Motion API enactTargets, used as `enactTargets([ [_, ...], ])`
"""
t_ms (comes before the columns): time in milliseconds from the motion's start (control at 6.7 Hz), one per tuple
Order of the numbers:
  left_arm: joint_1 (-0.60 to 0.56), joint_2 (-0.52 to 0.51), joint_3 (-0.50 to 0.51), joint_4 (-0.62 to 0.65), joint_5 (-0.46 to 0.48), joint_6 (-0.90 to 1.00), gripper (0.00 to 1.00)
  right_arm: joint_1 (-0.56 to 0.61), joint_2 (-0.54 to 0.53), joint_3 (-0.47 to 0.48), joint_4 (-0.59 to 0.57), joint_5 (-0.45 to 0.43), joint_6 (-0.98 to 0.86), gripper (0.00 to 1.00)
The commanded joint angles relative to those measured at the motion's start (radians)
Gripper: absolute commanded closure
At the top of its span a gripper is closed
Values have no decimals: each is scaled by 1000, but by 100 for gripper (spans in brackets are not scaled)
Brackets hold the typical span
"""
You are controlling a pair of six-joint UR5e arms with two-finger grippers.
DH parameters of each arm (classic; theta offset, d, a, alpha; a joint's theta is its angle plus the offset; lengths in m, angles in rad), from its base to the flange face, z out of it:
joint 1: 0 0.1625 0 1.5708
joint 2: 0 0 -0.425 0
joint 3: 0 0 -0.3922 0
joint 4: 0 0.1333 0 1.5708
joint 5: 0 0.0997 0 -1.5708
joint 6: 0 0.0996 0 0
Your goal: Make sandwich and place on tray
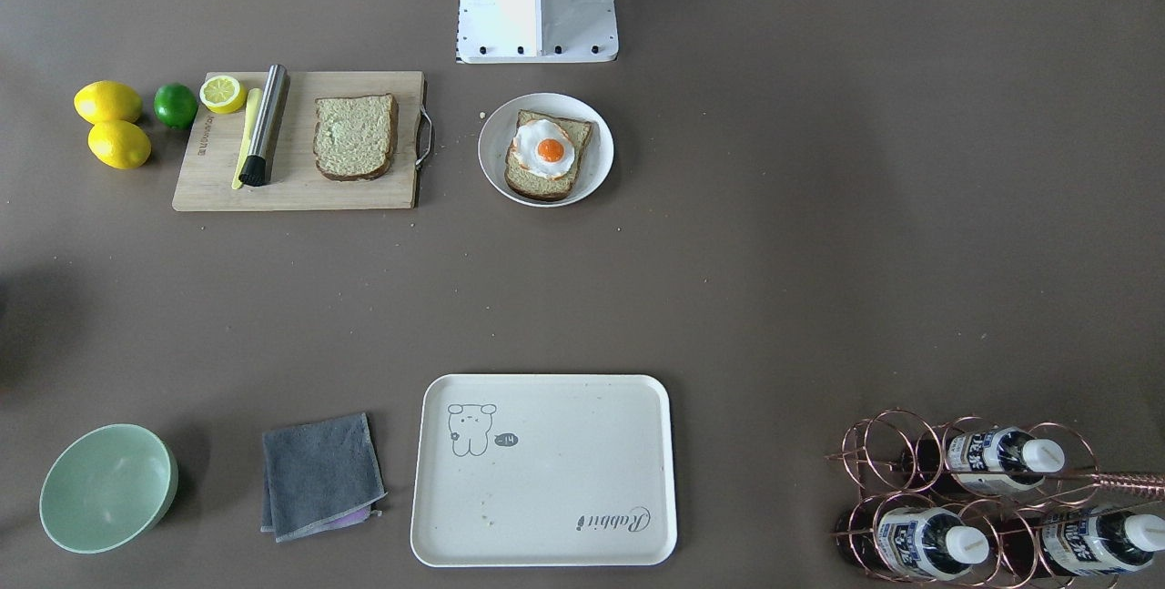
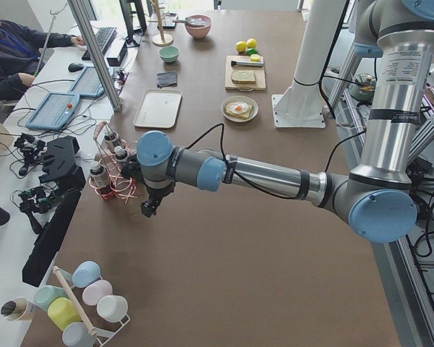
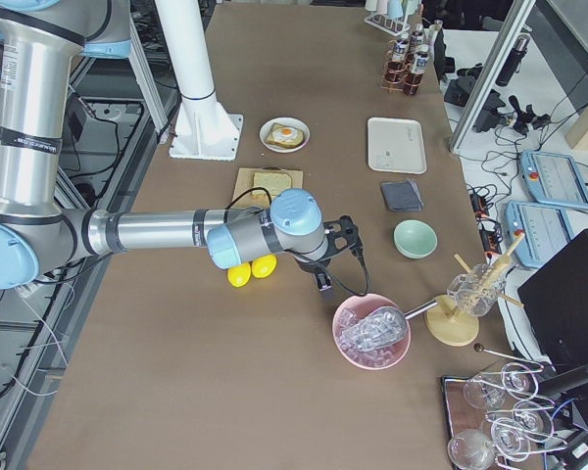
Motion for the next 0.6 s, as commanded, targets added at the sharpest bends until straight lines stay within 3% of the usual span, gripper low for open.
enactTargets([
  [0,72,-32,-39,-2,2,-208,3,-67,17,22,7,-7,137,0],
  [149,141,-21,-79,-67,32,-392,3,-104,35,67,6,-28,276,0],
  [448,317,-13,-85,-333,147,-860,3,-270,69,182,6,-100,581,0],
])
